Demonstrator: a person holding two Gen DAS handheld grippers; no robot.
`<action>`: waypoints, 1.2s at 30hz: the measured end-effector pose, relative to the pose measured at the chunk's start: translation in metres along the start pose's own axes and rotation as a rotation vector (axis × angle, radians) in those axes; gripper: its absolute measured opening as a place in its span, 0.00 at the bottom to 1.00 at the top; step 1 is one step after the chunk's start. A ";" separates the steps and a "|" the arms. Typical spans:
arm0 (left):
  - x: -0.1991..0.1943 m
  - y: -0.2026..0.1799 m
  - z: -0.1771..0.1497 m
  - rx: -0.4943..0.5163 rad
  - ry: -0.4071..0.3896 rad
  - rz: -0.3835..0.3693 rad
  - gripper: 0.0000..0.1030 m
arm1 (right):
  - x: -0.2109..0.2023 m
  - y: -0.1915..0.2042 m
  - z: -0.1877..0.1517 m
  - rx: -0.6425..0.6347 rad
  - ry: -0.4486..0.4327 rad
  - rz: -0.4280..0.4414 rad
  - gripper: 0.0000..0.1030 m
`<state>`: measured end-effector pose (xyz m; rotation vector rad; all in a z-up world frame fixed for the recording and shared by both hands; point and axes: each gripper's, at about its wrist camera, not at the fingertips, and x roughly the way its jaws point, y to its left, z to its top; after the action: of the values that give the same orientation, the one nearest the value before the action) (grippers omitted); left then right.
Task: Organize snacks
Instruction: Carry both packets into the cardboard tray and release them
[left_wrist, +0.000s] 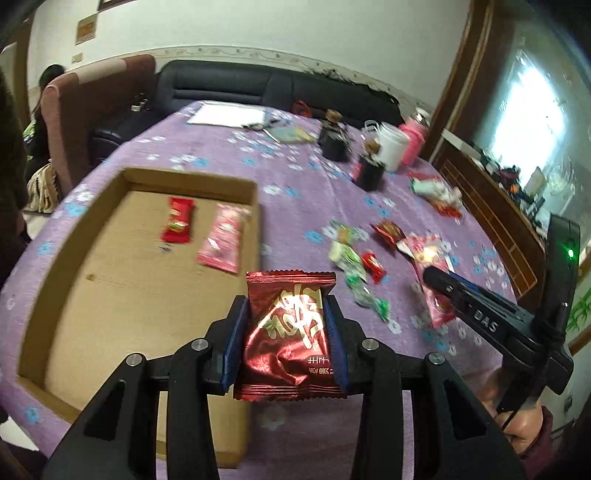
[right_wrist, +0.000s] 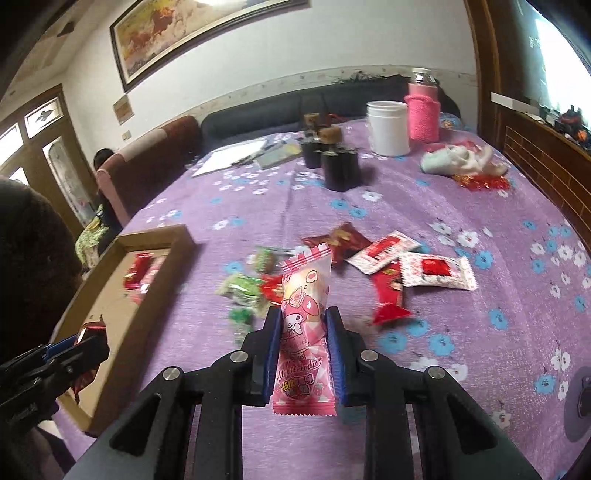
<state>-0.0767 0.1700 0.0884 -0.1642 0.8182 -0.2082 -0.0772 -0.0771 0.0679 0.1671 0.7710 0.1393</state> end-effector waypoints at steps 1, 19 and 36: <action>-0.005 0.008 0.005 -0.007 -0.010 0.011 0.37 | -0.001 0.004 0.002 -0.004 -0.001 0.006 0.24; 0.026 0.107 0.069 -0.044 -0.011 0.200 0.37 | 0.049 0.133 0.045 -0.082 0.128 0.302 0.23; 0.106 0.161 0.078 -0.152 0.108 0.264 0.38 | 0.158 0.192 0.051 -0.051 0.292 0.250 0.23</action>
<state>0.0703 0.3051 0.0300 -0.1874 0.9547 0.0947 0.0589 0.1349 0.0350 0.1966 1.0348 0.4275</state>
